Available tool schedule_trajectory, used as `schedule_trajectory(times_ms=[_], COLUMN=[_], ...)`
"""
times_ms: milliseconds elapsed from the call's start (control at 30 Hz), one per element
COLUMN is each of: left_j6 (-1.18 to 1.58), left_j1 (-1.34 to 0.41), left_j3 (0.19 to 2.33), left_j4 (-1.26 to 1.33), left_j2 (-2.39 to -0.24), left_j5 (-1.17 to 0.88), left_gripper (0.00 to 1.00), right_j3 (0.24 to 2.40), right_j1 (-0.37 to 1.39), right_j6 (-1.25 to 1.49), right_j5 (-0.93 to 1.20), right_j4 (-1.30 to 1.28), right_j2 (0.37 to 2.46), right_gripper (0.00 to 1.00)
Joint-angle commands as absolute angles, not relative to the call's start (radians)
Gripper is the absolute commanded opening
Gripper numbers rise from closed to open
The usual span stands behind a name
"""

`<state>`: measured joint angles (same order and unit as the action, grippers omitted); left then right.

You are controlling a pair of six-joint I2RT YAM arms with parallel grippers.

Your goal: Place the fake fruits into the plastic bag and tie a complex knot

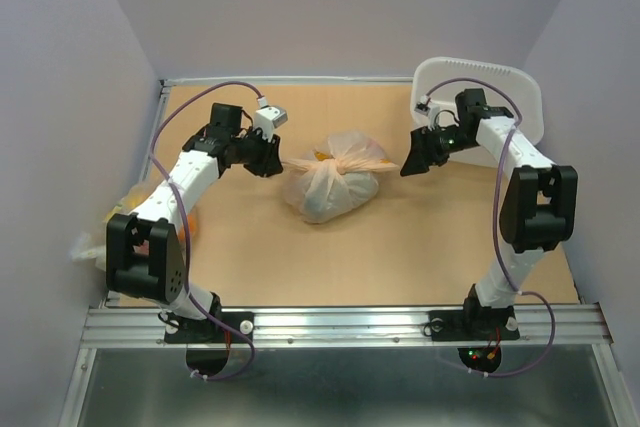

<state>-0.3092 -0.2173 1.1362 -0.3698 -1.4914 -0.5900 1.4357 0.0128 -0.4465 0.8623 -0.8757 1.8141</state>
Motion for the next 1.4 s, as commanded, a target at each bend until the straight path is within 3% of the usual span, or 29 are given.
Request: schedule_trajectory(times_ms=[0,167,267,400,600,633,700,733,833,900,933,1067,1133,1200,1233,1333,1367], left_j6=[-0.327,-0.331,-0.33,-0.342,-0.37,-0.374,-0.382,-0.391,-0.391,-0.332,-0.309,-0.247,-0.248,-0.281,-0.29,-0.336,-0.347], left_j1=[-0.245,-0.259,-0.262,-0.264,-0.265,-0.265,-0.268,-0.271,-0.278,-0.281,-0.279,-0.281,-0.279,-0.279,-0.281,-0.294,-0.301], left_j3=[1.189,1.197,1.197,1.2,1.21,1.212,1.21,1.21,1.198,1.169,1.157,1.155,1.158,1.163,1.155,1.163,1.172], left_j4=[-0.387,-0.39,-0.39,-0.4,-0.43,-0.431,-0.434,-0.434,-0.401,-0.321,-0.298,-0.232,-0.232,-0.244,-0.239,-0.229,-0.232], left_j2=[-1.476,-1.476,-1.482,-1.488,-1.512,-1.519,-1.529,-1.542,-1.562,-1.571,-1.572,-1.572,-1.568,-1.563,-1.545,-1.526,-1.529], left_j5=[-0.64,-0.635,-0.627,-0.604,-0.577,-0.571,-0.563,-0.558,-0.539,-0.516,-0.511,-0.511,-0.517,-0.558,-0.569,-0.6,-0.594], left_gripper=[0.34,0.47,0.54,0.56,0.56,0.56,0.55,0.55,0.54,0.43,0.27,0.0,0.0,0.12,0.27,0.44,0.45], right_j3=[1.522,1.581,1.595,1.618,1.629,1.629,1.629,1.629,1.629,1.625,1.621,1.608,1.601,1.598,1.598,1.605,1.605], right_j1=[0.067,0.143,0.198,0.248,0.299,0.305,0.31,0.311,0.313,0.311,0.313,0.313,0.313,0.313,0.311,0.313,0.313], right_j6=[-0.486,-0.578,-0.638,-0.67,-0.707,-0.71,-0.712,-0.709,-0.692,-0.684,-0.683,-0.676,-0.676,-0.677,-0.676,-0.673,-0.675], right_j5=[0.821,0.736,0.684,0.637,0.505,0.482,0.468,0.462,0.431,0.426,0.426,0.408,0.405,0.416,0.422,0.44,0.451], right_j4=[-0.888,-0.89,-0.888,-0.888,-0.885,-0.885,-0.884,-0.884,-0.884,-0.884,-0.882,-0.876,-0.877,-0.874,-0.876,-0.877,-0.877], right_j2=[1.773,1.775,1.784,1.813,1.847,1.845,1.841,1.838,1.836,1.832,1.829,1.819,1.812,1.806,1.802,1.802,1.804], right_gripper=[0.86,0.92,0.92,0.88,0.61,0.47,0.33,0.2,0.01,0.0,0.0,0.0,0.0,0.0,0.01,0.0,0.0])
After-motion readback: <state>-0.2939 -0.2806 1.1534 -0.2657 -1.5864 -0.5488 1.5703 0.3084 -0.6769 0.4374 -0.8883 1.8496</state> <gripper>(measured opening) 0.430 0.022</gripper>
